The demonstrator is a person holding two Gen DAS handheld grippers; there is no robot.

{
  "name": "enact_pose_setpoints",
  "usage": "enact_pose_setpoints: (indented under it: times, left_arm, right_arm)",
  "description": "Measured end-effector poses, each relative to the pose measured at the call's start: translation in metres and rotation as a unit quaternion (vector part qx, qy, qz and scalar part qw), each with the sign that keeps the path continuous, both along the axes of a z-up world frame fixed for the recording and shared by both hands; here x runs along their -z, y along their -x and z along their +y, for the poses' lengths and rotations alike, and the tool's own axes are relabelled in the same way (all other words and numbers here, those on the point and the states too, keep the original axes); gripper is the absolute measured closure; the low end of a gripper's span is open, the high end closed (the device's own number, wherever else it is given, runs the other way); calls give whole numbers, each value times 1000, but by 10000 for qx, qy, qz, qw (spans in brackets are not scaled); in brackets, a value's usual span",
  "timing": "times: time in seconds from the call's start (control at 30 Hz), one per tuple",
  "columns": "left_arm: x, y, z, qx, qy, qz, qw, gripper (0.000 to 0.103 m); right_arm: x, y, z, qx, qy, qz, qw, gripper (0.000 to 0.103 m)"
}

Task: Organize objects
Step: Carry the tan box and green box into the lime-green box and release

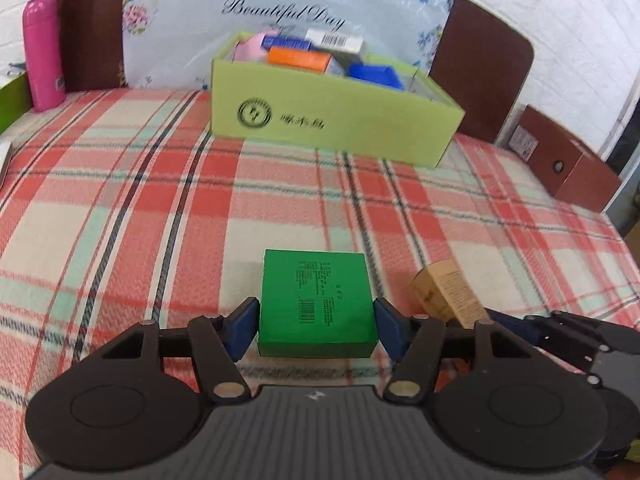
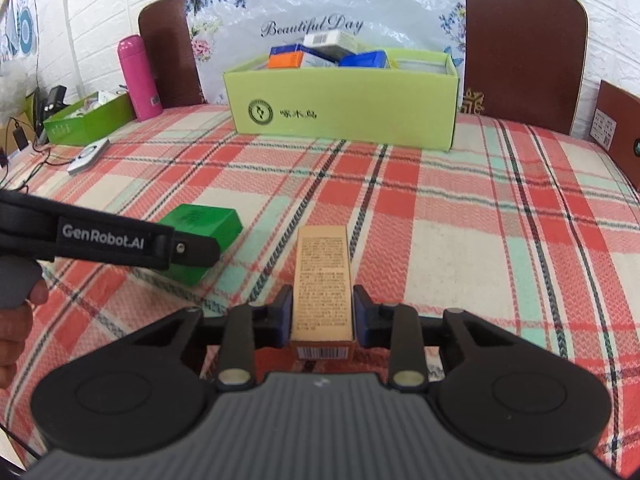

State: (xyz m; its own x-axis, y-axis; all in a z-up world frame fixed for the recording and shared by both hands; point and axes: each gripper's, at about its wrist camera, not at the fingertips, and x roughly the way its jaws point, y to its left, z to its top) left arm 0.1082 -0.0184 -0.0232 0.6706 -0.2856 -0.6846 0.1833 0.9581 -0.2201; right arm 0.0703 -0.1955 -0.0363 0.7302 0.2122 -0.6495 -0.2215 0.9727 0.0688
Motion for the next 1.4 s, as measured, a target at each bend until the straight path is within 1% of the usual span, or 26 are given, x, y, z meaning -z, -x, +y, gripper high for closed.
enact_pose_setpoints:
  times: [0.13, 0.23, 0.33, 0.4, 0.57, 0.67, 0.7, 0.8, 0.9, 0.97, 1.03, 1.17, 1.2, 1.3, 1.4]
  left_arm:
    - [-21, -6, -2, 124, 153, -221, 9996, 38]
    - [-37, -14, -2, 196, 200, -414, 9987, 38]
    - [-55, -29, 3, 165, 267, -577, 9978, 38]
    - [-66, -42, 7, 128, 314, -680, 9971, 38]
    - [-94, -88, 25, -185, 185, -972, 9949, 38]
    - [-103, -125, 40, -451, 293, -932, 9942, 38]
    - [-105, -139, 44, -585, 260, -917, 9937, 38]
    - [-102, -177, 50, -880, 181, -865, 9922, 38]
    - [-94, -209, 54, -1014, 414, -679, 9917, 38]
    - [-88, -227, 52, -1021, 517, -592, 9917, 38]
    - [-83, -240, 47, -919, 531, -574, 9927, 38]
    - [-67, -258, 34, -716, 408, -469, 9955, 39]
    - [-62, -262, 31, -648, 427, -392, 9962, 39]
    - [-53, -267, 20, -462, 474, -385, 9971, 39]
    - [-48, -268, 10, -290, 508, -405, 9975, 39]
  right_arm:
    - [-21, -5, -2, -61, -119, -284, 9995, 73]
    - [-41, -14, -5, -77, -153, -546, 9984, 73]
    - [-60, -28, -9, -109, -212, -758, 9968, 73]
    - [-72, -38, -9, -111, -167, -914, 9956, 73]
    - [-93, -69, -12, -58, -143, -1192, 9927, 73]
    - [-98, -90, -14, 38, -69, -1277, 9918, 73]
    - [-98, -97, -16, 64, -45, -1287, 9916, 73]
    - [-95, -116, -21, 140, 5, -1292, 9915, 73]
    - [-88, -131, -27, 200, 57, -1249, 9919, 73]
    - [-84, -142, -30, 228, 88, -1221, 9922, 73]
    - [-79, -155, -32, 255, 175, -1237, 9918, 73]
    - [-69, -181, -36, 371, 402, -1256, 9906, 73]
    - [-66, -187, -36, 392, 470, -1248, 9903, 73]
    - [-55, -200, -34, 371, 743, -1273, 9884, 73]
    - [-48, -211, -31, 349, 847, -1275, 9876, 73]
